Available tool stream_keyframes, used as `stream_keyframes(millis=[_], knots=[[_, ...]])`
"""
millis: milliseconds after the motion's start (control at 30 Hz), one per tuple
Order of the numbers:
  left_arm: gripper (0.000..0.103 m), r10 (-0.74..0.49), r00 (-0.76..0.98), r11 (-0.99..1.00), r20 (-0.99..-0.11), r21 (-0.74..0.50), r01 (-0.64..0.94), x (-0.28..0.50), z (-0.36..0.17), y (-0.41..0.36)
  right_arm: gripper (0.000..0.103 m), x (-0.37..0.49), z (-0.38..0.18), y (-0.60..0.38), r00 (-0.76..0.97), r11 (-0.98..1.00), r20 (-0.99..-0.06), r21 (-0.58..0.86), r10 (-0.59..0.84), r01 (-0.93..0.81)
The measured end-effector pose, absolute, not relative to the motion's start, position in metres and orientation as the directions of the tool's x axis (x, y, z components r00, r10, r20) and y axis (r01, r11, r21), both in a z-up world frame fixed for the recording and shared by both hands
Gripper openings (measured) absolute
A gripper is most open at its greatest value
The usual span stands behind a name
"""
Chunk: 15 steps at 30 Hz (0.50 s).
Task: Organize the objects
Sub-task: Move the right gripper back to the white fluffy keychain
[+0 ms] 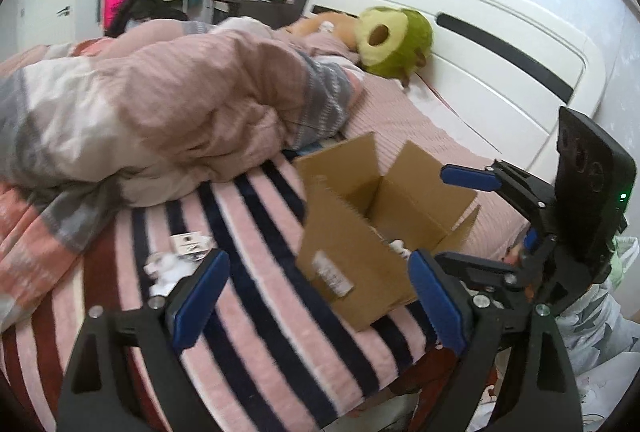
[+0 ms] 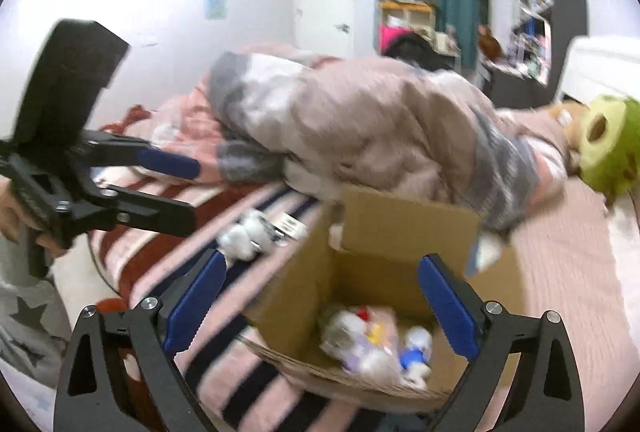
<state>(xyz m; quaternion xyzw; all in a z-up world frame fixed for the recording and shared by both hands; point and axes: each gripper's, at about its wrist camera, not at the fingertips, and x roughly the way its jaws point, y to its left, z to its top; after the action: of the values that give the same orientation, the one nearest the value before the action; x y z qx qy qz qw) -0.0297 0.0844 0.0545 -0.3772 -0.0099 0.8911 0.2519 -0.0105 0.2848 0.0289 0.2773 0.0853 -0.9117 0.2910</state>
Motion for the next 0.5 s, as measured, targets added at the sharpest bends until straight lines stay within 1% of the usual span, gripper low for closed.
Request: stream_keyframes(millis=[67,167,233,367,500], knots=[[0.090,0.442,-0.605,-0.884,-0.662,-0.210,-0.417,-0.026,0.054,0.065,0.102,-0.010,0.033,0.269,-0.669,-0.806,-0.552,0.010,-0.497,0.591],[0.090,0.416,-0.628,-0.903,-0.657,-0.217,-0.371,-0.019,0.048,0.035,0.103,-0.012,0.035,0.238,-0.672,-0.815,-0.567,-0.002,-0.476,0.579],[0.090,0.403,-0.640,-0.912,-0.655,-0.225,-0.344,-0.015,0.043,0.015,0.103,-0.013,0.033,0.218,-0.652,-0.796,-0.572,0.003,-0.498,0.605],[0.090,0.381,-0.651,-0.924,-0.656,-0.241,-0.298,-0.008,0.029,-0.017,0.102,-0.019,0.018,0.174,-0.569,-0.737,-0.615,0.030,-0.546,0.676],[0.090,0.355,-0.650,-0.935,-0.672,-0.257,-0.245,-0.007,0.009,-0.045,0.103,-0.028,-0.013,0.134,-0.459,-0.688,-0.673,0.103,-0.580,0.718]])
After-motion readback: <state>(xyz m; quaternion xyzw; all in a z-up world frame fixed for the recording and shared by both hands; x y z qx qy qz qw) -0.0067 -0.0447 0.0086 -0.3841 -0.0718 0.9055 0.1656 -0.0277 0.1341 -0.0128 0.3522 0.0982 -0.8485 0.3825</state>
